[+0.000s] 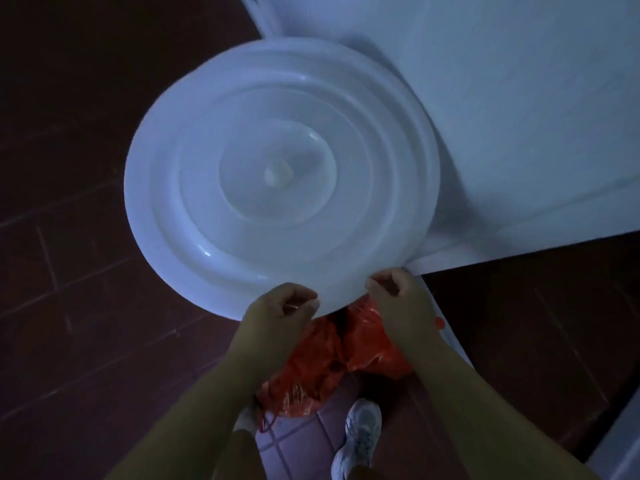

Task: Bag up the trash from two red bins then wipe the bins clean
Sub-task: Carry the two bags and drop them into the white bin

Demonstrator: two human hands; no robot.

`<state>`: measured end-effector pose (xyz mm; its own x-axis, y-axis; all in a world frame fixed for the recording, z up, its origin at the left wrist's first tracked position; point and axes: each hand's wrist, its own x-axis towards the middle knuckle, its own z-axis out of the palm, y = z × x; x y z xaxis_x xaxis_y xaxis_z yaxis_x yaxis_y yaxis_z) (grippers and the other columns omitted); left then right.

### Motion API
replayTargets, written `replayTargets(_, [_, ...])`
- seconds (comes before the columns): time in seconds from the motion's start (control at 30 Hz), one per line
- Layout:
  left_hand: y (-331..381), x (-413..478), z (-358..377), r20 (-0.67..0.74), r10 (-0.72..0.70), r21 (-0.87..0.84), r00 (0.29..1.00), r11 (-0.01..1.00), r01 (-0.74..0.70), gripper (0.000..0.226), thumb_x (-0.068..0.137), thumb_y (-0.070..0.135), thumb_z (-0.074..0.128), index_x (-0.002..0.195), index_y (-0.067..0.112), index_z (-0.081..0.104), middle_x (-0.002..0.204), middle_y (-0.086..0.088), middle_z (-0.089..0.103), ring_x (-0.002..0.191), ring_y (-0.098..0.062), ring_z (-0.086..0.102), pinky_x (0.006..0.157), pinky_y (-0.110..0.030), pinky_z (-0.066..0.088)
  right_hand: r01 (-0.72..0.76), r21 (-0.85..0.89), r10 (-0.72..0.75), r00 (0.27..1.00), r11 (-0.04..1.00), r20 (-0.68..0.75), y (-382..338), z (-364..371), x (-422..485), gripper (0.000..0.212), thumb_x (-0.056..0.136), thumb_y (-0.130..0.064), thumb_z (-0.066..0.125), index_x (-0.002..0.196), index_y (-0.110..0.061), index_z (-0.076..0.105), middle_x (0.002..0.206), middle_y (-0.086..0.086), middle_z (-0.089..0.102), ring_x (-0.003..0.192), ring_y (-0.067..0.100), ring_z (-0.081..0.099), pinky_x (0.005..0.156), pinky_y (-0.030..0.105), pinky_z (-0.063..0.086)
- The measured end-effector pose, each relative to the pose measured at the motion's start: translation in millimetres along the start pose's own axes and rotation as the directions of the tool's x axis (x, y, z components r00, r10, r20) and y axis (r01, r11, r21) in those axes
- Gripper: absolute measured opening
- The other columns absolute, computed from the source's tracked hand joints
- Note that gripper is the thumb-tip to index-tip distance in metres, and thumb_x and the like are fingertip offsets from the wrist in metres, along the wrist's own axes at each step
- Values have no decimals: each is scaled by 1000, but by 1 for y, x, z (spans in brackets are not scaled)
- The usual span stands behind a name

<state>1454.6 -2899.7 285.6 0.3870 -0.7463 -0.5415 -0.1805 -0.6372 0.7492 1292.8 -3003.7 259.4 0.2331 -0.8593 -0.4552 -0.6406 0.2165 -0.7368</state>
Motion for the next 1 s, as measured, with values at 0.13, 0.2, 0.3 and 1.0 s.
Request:
replayTargets(0.13, [30,46,-50,46,113,96,993,988,-117,10,86,29,65,81,36,61,79,13,66,77,-3,62,67,-16,46,8,37,-4,994,999,-105,-43,17,21,11,89,-18,63,81,-25,62,79,-12,63,77,2,58,63,8,40])
replayTargets(0.2, [43,72,-69,70,155,180,985,970,-165,5,88,31,62,85,34,59,81,17,62,75,3,58,62,-8,41,-16,35,21,989,999,-148,-59,25,33,6,89,-19,63,85,-23,63,81,-12,62,77,-1,56,62,6,38])
replayTargets(0.3, [56,114,-89,102,233,317,967,914,-254,14,90,30,60,103,26,60,93,12,59,81,-2,57,69,-14,40,-62,17,64,975,998,-213,-73,38,52,2,89,-20,62,90,-22,62,79,-17,58,73,-4,53,60,1,36])
replayTargets(1.0, [46,205,-98,311,274,744,910,525,-413,43,93,17,53,135,18,43,133,-7,47,118,-33,41,93,-42,39,-406,-252,292,873,878,-391,-73,38,76,65,89,-31,64,144,-16,32,146,12,26,133,30,24,105,42,34])
